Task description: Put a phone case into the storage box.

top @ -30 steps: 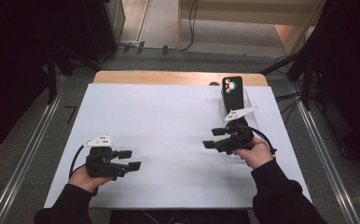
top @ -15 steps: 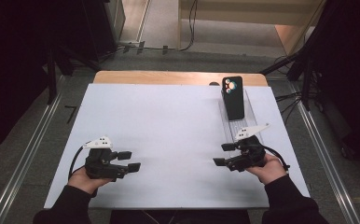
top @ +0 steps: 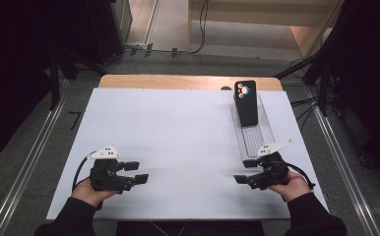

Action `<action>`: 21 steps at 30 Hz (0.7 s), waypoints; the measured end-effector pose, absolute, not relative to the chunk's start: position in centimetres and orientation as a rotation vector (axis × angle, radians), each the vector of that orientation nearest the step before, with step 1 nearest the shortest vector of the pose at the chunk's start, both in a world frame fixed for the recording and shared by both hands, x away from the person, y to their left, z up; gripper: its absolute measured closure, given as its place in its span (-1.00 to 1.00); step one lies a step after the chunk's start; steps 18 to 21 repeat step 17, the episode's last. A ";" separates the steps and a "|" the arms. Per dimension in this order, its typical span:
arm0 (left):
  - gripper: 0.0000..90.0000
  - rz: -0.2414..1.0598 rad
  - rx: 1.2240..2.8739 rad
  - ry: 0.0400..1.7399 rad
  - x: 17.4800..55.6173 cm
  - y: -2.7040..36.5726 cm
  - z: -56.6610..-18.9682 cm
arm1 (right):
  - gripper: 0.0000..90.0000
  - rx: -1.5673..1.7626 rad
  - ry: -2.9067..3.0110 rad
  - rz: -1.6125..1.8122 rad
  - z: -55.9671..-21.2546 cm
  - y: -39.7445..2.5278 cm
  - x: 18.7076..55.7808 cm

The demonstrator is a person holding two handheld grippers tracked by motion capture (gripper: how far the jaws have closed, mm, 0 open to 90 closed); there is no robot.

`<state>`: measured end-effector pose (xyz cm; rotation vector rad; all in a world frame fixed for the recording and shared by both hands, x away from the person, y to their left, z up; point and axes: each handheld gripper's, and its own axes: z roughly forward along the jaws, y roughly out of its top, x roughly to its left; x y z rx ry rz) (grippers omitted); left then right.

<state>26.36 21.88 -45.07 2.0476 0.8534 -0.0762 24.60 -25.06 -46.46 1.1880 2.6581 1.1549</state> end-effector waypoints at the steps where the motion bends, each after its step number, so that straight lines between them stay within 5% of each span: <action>1: -0.28 -0.078 2.044 0.857 26.3 21.9 -45.1 | -0.43 1.194 2.655 1.147 -46.6 -25.2 24.5; 21: -0.28 -0.077 2.057 0.853 26.5 21.7 -45.3 | -0.44 1.236 2.645 1.125 -47.3 -25.6 24.6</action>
